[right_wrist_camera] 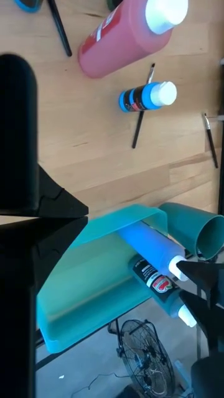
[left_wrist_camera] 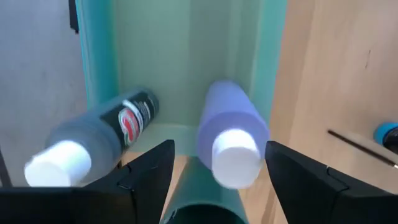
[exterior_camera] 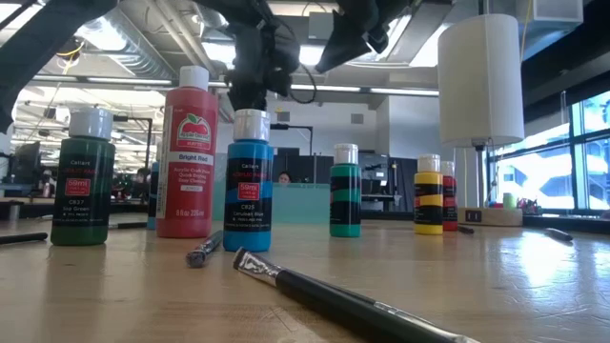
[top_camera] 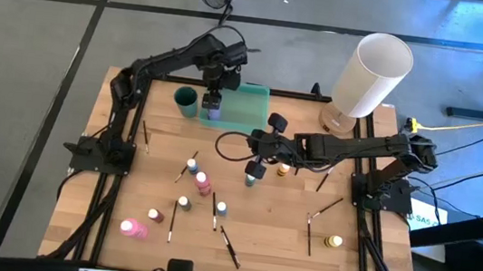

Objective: Pick & Place Paint Supplies
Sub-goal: Put the silver paintbrush into the green cup

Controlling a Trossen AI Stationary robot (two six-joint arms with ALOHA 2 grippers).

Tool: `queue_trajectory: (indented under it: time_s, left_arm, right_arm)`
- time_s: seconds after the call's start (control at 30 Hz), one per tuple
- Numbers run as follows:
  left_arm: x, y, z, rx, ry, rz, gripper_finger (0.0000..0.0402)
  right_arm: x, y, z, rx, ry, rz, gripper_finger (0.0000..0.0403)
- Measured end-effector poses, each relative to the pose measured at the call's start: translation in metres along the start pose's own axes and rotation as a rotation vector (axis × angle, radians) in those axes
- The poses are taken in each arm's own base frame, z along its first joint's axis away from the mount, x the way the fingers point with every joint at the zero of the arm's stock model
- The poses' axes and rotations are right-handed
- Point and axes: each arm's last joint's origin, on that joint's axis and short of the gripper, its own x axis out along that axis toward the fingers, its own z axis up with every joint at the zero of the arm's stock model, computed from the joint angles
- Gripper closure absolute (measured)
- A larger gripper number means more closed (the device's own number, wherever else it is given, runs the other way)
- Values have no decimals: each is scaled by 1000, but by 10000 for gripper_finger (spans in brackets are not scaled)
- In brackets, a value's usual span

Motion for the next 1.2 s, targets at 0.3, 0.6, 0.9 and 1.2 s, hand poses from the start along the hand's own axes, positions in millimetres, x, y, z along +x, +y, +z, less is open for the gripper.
queue_trajectory:
  time_s: [0.3,0.6,0.9,1.2]
  left_arm:
    - [-36,-20,6,6,35,132,153]
    - [-117,-59,-2,-132,-239,257,153]
    - [-165,-121,-50,-213,-433,36,153]
    - [-156,-181,-115,-295,-543,194,155]
  right_arm:
    - [0,0,-3,-7,32,-1,402]
    - [0,-1,-7,0,67,-5,402]
    - [-6,7,-17,13,145,2,402]
    - [-18,23,-27,-62,211,42,402]
